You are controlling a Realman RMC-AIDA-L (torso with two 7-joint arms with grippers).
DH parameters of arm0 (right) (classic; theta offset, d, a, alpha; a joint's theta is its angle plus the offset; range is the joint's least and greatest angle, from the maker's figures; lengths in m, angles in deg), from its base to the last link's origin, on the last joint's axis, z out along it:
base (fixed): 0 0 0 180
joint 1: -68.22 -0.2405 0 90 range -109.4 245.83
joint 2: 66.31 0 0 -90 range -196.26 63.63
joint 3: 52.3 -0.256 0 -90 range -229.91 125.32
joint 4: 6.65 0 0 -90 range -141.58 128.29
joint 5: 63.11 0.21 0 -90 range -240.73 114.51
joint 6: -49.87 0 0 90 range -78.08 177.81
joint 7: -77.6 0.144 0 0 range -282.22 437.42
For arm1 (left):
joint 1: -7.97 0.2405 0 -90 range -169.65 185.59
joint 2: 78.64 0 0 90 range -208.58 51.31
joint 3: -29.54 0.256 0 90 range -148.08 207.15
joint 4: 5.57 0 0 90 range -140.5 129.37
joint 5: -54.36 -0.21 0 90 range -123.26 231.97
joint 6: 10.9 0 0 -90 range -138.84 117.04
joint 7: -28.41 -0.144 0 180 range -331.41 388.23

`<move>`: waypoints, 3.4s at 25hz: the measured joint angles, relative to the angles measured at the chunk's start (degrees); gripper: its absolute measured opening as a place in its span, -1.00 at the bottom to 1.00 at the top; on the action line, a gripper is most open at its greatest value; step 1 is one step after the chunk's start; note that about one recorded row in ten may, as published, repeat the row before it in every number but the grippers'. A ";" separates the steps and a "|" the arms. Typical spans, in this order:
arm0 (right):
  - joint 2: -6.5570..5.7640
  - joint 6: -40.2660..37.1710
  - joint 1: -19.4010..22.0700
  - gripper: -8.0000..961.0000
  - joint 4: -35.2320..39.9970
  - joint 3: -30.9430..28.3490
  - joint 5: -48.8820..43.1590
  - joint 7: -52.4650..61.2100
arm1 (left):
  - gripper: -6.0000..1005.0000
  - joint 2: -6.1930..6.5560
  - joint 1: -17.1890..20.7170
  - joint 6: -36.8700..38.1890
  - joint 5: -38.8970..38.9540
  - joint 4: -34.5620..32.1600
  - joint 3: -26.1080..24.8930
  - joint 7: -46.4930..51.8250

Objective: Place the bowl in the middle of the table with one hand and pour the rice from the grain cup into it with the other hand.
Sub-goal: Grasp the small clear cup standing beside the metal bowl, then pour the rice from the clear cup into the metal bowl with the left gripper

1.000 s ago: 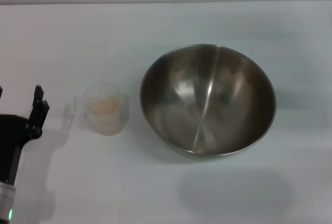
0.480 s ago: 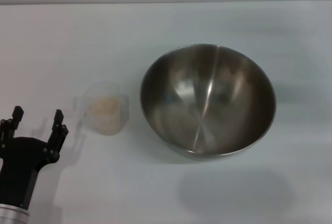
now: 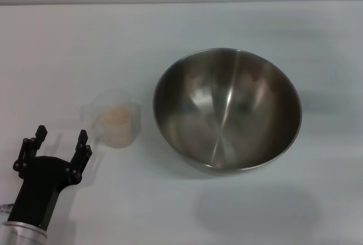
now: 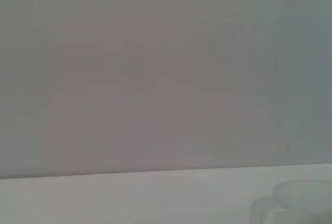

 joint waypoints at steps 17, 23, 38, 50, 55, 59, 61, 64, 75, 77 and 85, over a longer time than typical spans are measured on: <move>0.50 -0.48 0.61 0.14 0.74 0.00 0.00 -0.11 | 0.39 0.01 -4.24 -4.36 -0.05 -1.66 -2.52 0.01; 0.57 -0.54 0.61 0.14 0.75 0.00 -0.08 -0.11 | 0.39 0.08 -5.60 -6.06 -0.04 -2.19 -4.21 0.01; 0.62 -0.54 0.61 0.14 0.75 0.00 -0.10 -0.11 | 0.38 0.01 -7.34 -8.72 -0.10 -2.89 -7.21 0.32; 1.05 -0.53 0.86 0.14 1.37 0.00 -0.10 -0.11 | -0.54 0.00 -8.60 -9.84 -0.30 -2.63 -6.92 0.61; 1.15 -0.53 1.05 0.14 1.37 0.00 -0.10 -0.11 | -0.70 0.00 -8.82 -9.84 -0.31 -2.54 -7.03 3.62; 1.15 -0.53 1.12 0.14 1.36 0.01 -0.10 -0.11 | -0.84 0.06 -9.08 -9.57 -0.35 -3.58 -6.85 8.01; 1.15 -0.53 1.13 0.14 1.36 0.01 -0.10 -0.11 | -0.88 0.02 -9.32 -8.92 -0.48 -3.82 -6.76 8.06; 1.14 -0.53 1.14 0.14 1.37 0.01 -0.10 -0.11 | -0.90 0.00 -10.21 -7.33 -1.61 -3.89 -7.04 7.52; 1.19 -1.22 1.13 0.14 1.45 0.08 -0.20 -0.11 | -0.92 0.08 -18.72 -0.09 -3.63 -4.93 -10.80 -9.03; 1.26 -2.13 1.14 0.14 1.45 0.22 -0.35 -0.10 | -0.92 -0.01 -21.02 1.82 -4.00 -5.67 -10.86 -16.52; 1.29 -2.46 1.13 0.14 1.45 0.00 -0.49 -0.11 | -0.92 0.07 -23.31 5.59 -16.99 -7.40 -11.29 -35.40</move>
